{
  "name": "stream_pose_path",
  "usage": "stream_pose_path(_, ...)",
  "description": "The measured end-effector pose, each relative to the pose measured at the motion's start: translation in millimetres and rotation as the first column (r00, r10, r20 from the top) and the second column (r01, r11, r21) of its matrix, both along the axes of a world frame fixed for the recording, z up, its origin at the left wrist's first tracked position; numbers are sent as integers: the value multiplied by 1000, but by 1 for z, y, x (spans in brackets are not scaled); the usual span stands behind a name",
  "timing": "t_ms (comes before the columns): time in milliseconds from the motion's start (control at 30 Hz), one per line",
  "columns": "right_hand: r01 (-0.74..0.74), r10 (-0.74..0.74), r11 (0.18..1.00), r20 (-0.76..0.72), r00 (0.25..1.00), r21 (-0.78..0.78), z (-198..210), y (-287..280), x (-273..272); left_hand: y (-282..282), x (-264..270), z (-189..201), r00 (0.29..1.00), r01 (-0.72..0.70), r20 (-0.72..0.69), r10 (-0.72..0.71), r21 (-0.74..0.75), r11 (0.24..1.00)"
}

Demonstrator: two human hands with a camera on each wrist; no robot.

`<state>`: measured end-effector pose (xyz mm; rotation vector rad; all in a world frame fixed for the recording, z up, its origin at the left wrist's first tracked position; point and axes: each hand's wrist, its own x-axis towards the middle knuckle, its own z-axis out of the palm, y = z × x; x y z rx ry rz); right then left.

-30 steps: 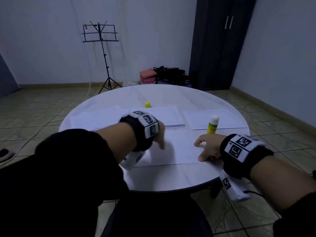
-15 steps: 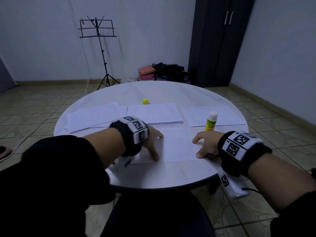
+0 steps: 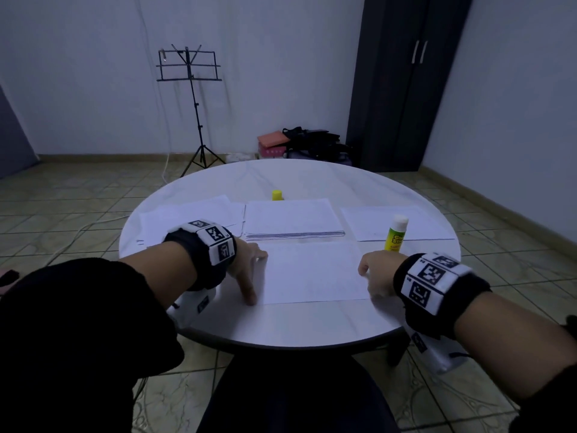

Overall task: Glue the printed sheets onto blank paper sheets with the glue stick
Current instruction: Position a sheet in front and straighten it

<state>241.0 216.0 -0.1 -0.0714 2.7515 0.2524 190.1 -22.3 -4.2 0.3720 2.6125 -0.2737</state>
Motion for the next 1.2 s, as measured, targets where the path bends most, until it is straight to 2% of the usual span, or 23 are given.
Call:
stream_pose_path(133,-15,13,999,-43,999,-38,-5,-24,2,0,2,3,1000,-20,13,20,22,1000)
stream_pose_path(300,-241,242,949,-22,970,-201,-11,-77,-2,1,2,3,999,-45,18,44,39,998)
stream_pose_path(500,-307,318,932,31,947,-191,-9,-117,-24,0,-3,-4,999,-52,10,52,22,998)
stream_pose_path(600,-242,263,953,95,960,-184,0,-102,-38,-2,-6,-5,998,-65,3,65,24,998)
stream_pose_path(733,-117,143,978,145,979,-175,5,-55,-54,-2,-9,-5,998,-66,7,66,1,998)
stream_pose_path(867,-53,79,985,156,985,-166,2,-20,-56,0,-10,-3,997,-71,20,72,-7,997)
stream_pose_path(1033,-42,71,986,176,982,-160,-1,5,-49,3,-9,-1,995,-99,27,99,-9,995)
stream_pose_path(1200,-94,101,994,185,977,-47,2,18,-40,7,-9,0,993,-117,23,118,-32,993)
